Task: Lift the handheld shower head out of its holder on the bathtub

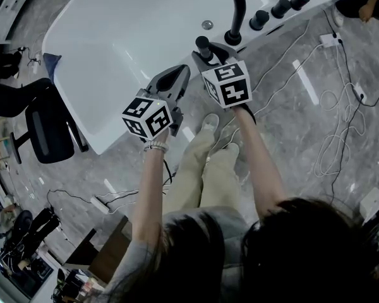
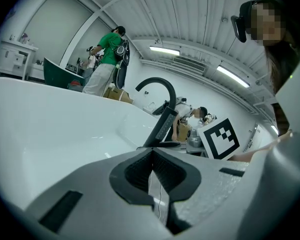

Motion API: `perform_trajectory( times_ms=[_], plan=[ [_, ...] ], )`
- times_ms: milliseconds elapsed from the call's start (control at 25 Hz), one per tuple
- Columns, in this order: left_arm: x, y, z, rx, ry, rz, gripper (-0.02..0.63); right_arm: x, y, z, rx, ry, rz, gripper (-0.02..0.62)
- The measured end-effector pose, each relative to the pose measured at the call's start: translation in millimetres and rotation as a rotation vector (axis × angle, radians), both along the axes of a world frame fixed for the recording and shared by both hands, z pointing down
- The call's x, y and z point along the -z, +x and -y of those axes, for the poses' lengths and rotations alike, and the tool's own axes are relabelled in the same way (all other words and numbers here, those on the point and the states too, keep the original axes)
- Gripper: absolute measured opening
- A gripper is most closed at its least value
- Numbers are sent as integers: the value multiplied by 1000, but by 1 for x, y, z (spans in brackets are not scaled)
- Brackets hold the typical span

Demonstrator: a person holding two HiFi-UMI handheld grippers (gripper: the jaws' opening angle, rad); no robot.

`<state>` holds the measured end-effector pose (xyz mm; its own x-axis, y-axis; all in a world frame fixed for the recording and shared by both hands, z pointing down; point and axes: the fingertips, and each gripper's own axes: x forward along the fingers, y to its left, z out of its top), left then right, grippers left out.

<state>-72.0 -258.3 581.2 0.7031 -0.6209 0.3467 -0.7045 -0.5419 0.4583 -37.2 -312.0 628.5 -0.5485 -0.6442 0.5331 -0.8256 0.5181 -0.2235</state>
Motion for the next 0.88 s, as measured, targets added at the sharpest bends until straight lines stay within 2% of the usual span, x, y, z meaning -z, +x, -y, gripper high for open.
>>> perform_trajectory(
  times_ms=[160, 440, 880],
  plan=[
    [-2, 2, 2, 16, -9, -12, 5, -4, 1, 4, -15, -14, -12, 167],
    [-5, 5, 0, 14, -27, -19, 5, -3, -1, 5, 6, 17, -108, 139],
    [14, 9, -2, 17, -25, -69, 5, 29, 8, -3, -26, 46, -96, 133]
  ],
)
